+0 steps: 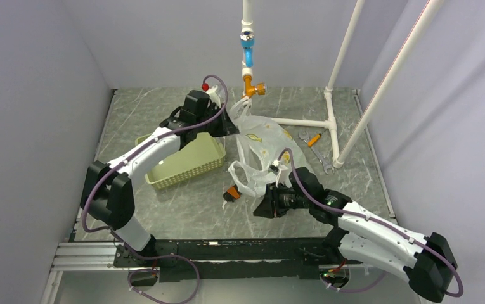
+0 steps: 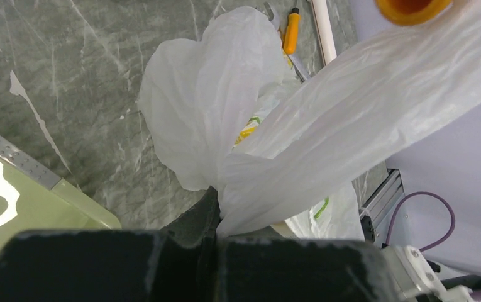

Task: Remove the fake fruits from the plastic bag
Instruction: Adjust the plastic bag at the center of the board.

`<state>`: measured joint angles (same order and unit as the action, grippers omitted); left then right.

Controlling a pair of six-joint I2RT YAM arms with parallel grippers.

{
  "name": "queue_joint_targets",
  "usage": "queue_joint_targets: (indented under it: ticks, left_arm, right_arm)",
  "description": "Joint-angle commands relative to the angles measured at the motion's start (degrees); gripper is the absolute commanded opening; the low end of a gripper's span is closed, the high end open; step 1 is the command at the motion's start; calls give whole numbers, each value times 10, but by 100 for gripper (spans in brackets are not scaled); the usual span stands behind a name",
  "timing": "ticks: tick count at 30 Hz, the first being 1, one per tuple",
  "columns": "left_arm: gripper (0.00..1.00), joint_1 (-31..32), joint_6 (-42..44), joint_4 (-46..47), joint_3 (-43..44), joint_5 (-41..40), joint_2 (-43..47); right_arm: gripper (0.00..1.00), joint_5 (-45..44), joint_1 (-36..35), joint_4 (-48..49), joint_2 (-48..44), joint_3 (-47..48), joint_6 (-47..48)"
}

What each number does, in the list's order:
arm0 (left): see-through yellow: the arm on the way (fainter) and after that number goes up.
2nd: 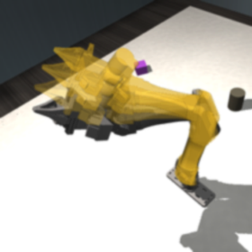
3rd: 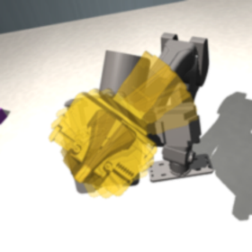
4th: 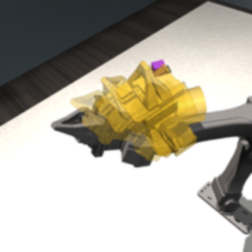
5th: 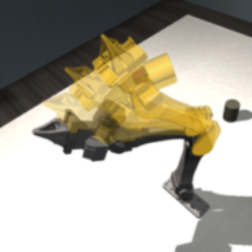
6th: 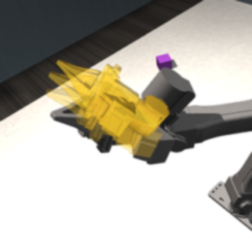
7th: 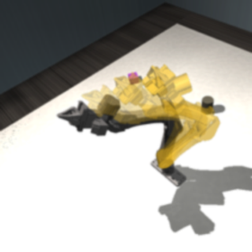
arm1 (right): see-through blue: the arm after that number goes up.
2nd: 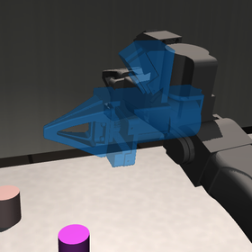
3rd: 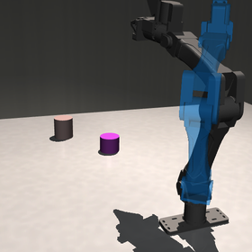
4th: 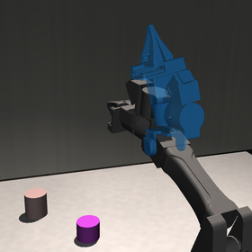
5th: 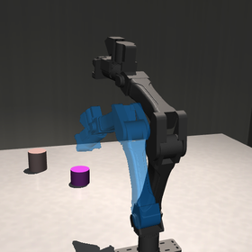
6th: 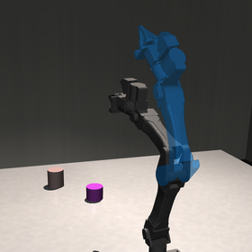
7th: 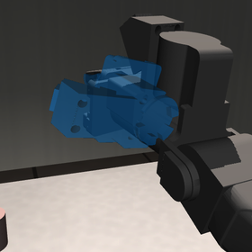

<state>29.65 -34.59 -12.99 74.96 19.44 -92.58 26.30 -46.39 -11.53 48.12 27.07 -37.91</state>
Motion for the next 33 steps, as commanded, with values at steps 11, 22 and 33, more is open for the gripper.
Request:
queue_joint_targets:
  ticks: [11,22,33]
  left_arm:
    - [68,-7,36,9,-100,68,136]
    - [84,-7,16,-28,-219,63,310]
    - [86,-7,-62,4,-384,60,467]
  right_arm:
    - [38,-229,-2,-187,-66,195,97]
    - [99,-193,12,-76,77,273,125]
    - [99,77,60,50,258,298,195]
